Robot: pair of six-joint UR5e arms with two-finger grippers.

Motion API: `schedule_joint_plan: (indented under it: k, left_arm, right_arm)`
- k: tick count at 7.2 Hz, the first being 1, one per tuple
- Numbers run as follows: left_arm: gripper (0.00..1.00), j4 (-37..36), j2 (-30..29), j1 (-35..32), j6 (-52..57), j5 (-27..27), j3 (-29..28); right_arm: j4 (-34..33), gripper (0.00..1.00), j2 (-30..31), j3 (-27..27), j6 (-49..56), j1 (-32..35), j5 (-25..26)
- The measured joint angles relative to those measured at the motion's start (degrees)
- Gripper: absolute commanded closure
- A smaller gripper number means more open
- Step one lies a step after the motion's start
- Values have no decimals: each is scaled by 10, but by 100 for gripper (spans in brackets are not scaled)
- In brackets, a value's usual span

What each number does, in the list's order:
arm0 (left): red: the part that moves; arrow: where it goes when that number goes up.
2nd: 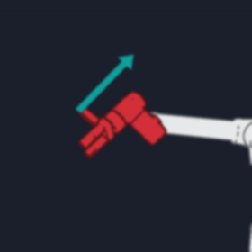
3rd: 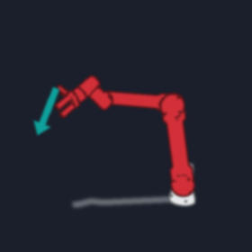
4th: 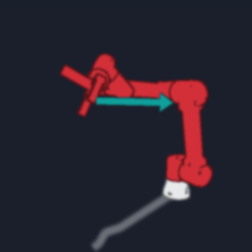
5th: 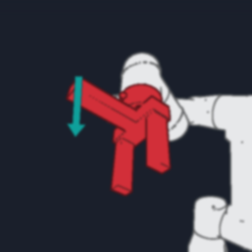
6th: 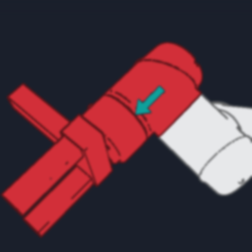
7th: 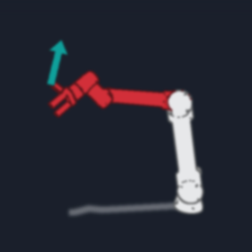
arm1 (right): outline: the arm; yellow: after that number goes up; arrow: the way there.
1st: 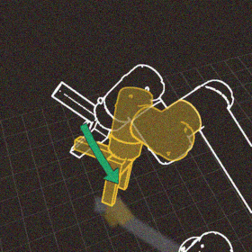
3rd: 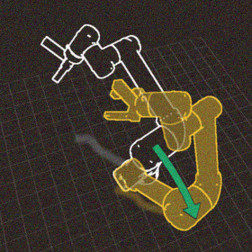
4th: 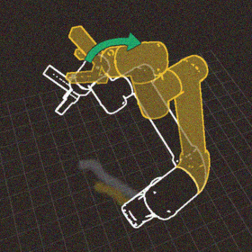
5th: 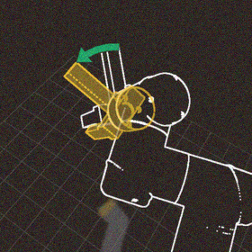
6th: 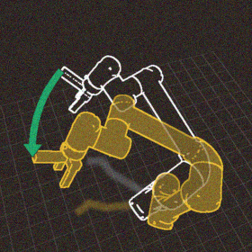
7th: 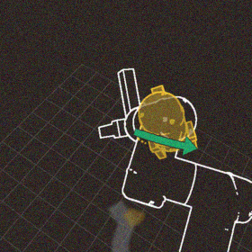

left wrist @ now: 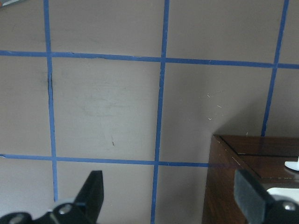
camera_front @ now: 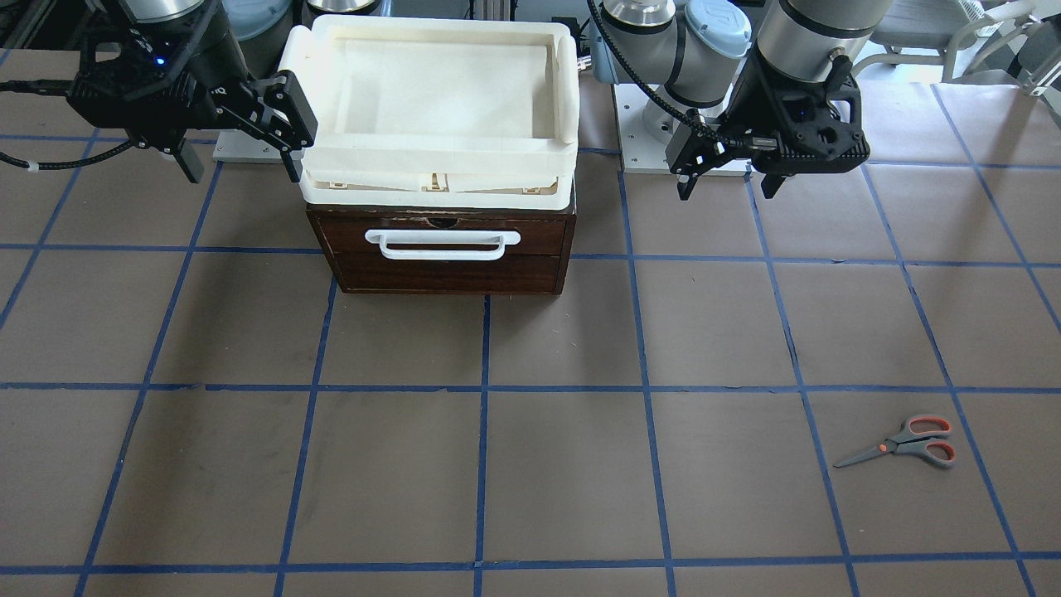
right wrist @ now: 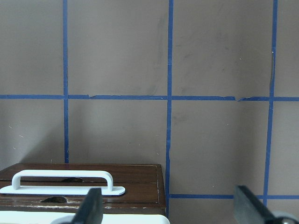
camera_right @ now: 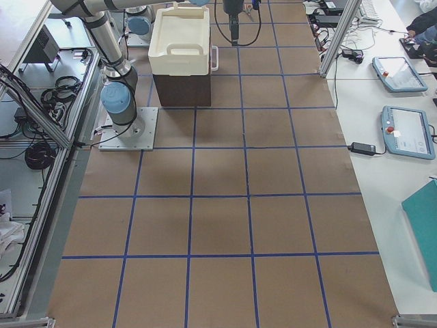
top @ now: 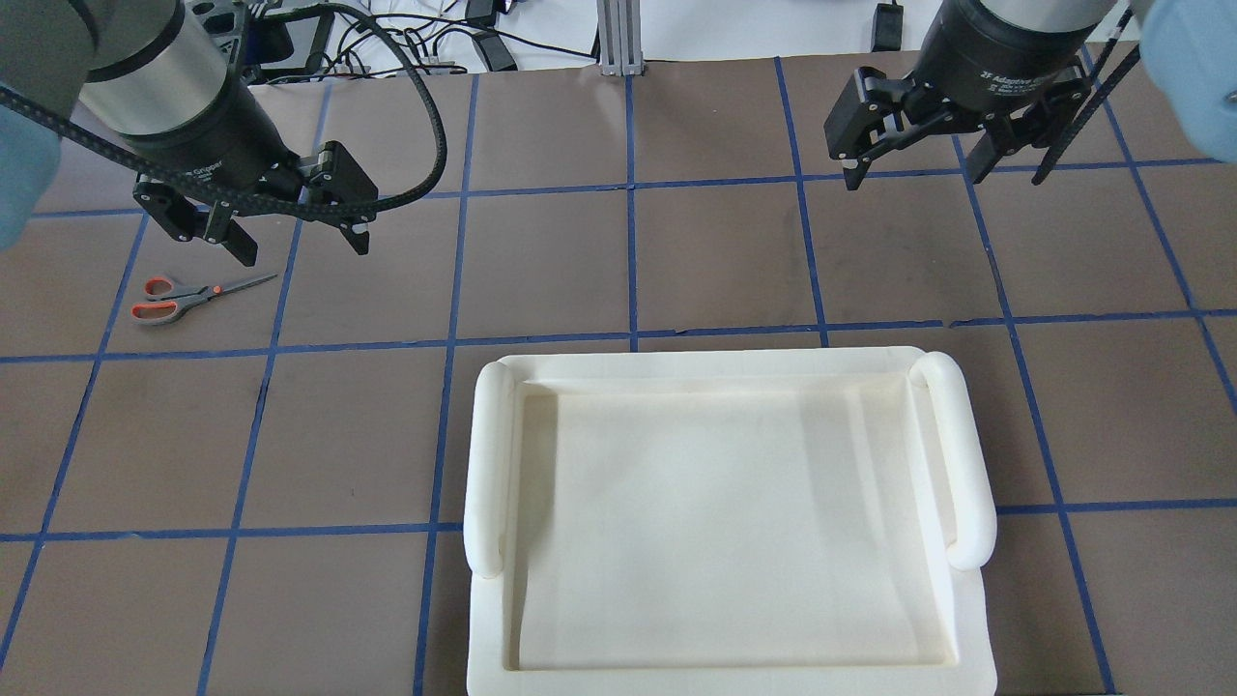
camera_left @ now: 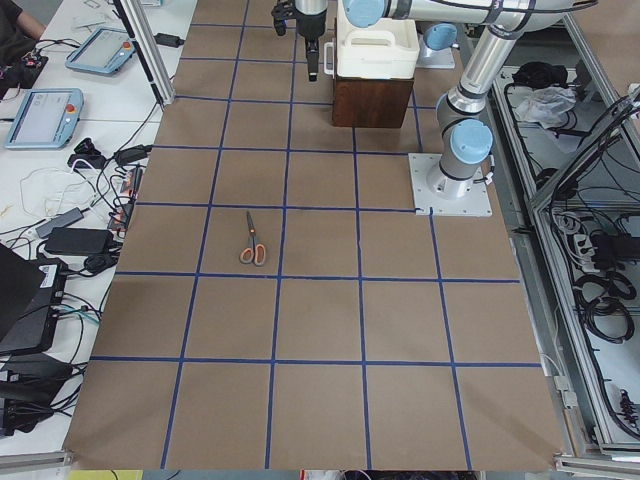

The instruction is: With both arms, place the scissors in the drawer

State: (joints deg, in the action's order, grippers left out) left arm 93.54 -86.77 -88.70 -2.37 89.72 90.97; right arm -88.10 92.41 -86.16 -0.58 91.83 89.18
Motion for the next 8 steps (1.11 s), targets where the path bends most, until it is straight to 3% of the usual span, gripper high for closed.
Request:
schedule_joint_plan:
  k: [3, 4, 8]
  left_arm:
    - [1, 1, 0, 7, 10, -1, -2]
    - [2, -1, -2, 24, 58, 1, -3]
    - [2, -36, -53, 207, 483, 33, 3]
  right_arm:
    - [-3, 0, -7, -2, 12, 0, 1]
    - [-5, 0, -30, -2, 41, 8, 0]
    - [-61, 0, -161, -5, 298, 127, 18]
